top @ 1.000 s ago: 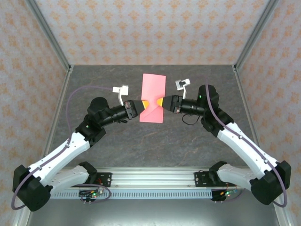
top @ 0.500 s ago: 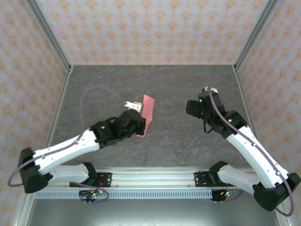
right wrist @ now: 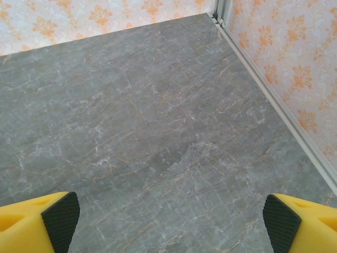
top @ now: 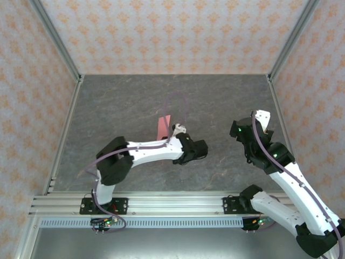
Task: Fold a paper plane with a square sheet of paper (fold left side to right side)
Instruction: Turn over the paper at the center of the table.
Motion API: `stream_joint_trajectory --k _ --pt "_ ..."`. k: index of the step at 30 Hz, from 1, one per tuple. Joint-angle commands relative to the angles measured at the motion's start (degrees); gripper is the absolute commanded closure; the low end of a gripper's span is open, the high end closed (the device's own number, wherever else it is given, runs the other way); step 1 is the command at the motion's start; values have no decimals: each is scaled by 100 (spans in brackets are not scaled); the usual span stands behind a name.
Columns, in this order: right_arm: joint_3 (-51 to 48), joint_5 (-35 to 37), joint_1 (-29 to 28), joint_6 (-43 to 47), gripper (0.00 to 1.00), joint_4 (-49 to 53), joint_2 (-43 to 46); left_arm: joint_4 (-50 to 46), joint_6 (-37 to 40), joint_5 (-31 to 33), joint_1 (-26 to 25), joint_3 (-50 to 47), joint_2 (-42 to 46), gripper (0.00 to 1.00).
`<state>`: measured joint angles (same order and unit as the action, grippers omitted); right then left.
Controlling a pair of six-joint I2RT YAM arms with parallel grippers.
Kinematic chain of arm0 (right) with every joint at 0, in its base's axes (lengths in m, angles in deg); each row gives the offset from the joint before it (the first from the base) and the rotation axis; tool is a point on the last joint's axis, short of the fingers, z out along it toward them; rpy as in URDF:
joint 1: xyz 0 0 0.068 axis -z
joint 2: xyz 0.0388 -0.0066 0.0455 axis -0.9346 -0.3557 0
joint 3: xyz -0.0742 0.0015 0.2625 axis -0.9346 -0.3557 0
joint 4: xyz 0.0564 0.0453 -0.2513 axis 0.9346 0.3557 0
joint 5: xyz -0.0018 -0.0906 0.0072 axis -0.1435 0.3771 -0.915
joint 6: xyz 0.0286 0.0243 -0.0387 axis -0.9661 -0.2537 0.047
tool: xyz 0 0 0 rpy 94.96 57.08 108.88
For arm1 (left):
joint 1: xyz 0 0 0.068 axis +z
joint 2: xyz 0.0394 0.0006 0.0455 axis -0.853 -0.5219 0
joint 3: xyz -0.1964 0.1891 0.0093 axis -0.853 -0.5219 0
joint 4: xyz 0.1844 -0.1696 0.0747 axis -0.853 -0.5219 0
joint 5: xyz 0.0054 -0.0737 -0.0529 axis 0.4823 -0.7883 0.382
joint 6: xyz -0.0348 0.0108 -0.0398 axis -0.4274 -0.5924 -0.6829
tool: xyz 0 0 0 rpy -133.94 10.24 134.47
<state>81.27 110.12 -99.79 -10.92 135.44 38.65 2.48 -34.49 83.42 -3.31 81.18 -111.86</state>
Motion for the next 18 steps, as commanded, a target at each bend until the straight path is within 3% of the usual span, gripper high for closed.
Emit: stream_joint_trajectory --k 1,5,10,18 --pt "-59 229 -13 -28 7 219 56 -117 -49 23 -10 428 -431 100" --pt "-85 243 -13 -11 7 298 124 -207 137 -326 40 1047 -1170 100" --pt "-177 247 -20 -25 7 349 267 43 312 -1306 286 1358 -1736 100" --pt "-344 100 -13 -36 7 234 337 465 496 -2135 430 1743 -1952 98"
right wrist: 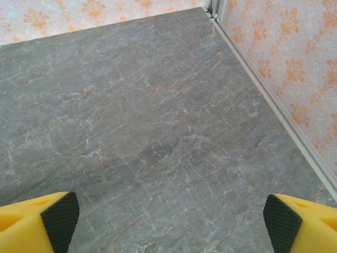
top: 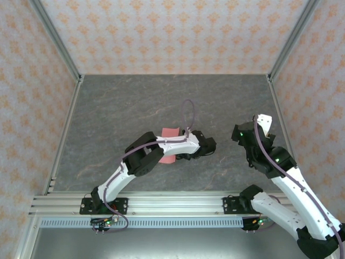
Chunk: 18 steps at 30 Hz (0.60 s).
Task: Fold a paper plane with a square sheet of paper (fold left side to right side)
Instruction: Turn over the paper at the center of the table.
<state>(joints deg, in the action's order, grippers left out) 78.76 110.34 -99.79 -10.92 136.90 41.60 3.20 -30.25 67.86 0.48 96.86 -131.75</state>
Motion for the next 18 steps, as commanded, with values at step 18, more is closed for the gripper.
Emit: stream_joint_trajectory --k 18 --pt "-203 -310 -13 -15 3 -8 -14 1513 810 -1983 233 141 976 57"
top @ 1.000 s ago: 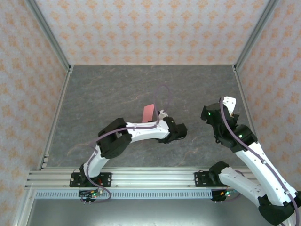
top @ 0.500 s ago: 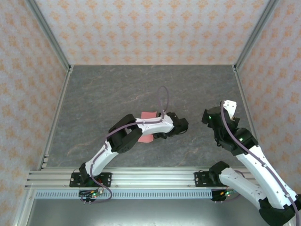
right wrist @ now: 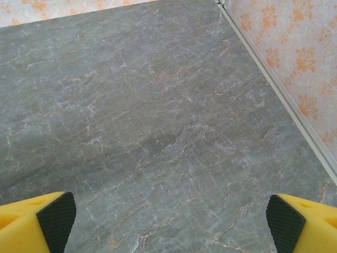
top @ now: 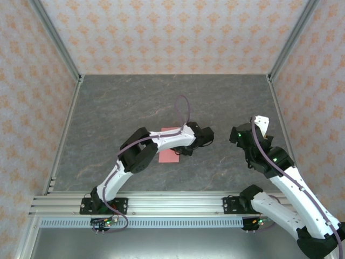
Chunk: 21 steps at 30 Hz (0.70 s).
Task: Fold a paper plane with a square sheet of paper (fold left side to right side)
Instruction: Turn over the paper at the center of the table.
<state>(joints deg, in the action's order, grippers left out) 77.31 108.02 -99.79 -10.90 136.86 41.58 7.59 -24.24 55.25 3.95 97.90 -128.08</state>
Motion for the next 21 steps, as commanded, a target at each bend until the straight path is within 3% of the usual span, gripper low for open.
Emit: stream_joint_trajectory --k 1,5,9,15,18,21 --pt "-68 -137 -17 -5 3 -29 -16 1262 241 -873 -96 -96 793 53" --pt "-85 -400 -13 -3 3 -148 -73 2116 341 -1560 64 -756 1608 42" --pt "-116 -1004 -13 67 2 -394 -220 2706 355 -1849 387 -1708 2499 37" --pt "-482 -3162 -13 -164 8 -1740 -977 3897 178 -2260 1213 -3815 3957 31" --pt "-654 -4293 -41 -648 14 -2790 -1833 4483 109 -2443 1644 -4797 4645 28" --pt "-501 -4867 -231 -912 20 -3599 -2895 5026 176 -2743 2006 -5589 5265 26"
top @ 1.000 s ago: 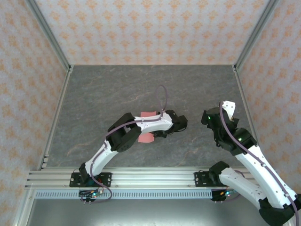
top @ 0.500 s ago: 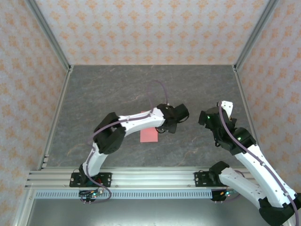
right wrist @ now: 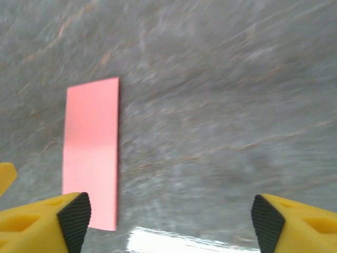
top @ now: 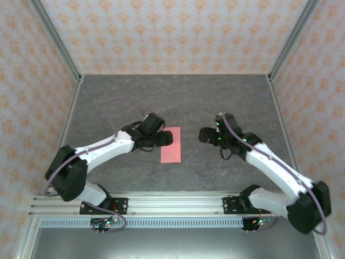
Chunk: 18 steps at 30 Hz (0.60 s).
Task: Fold a paper plane with a square sheet of paper (fold left side to right side)
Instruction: Turn over the paper at the center of the table, then third fold the triangle at the center of the table.
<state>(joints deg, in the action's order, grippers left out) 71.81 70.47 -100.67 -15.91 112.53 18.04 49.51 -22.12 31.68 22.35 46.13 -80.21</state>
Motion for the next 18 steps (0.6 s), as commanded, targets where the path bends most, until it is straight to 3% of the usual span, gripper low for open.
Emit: stream_joint_trajectory --k 1,10,18 --pt "189 -1145 -242 -410 21 -1282 -885 967 -31 -454 259 -618 671 25" --pt "1291 -1386 -426 -573 29 -2213 -3248 2012 -287 -1095 681 -1732 1205 22" --pt "1920 -1459 -426 -450 32 -2207 -4173 2150 -323 -1277 689 -1656 879 24"
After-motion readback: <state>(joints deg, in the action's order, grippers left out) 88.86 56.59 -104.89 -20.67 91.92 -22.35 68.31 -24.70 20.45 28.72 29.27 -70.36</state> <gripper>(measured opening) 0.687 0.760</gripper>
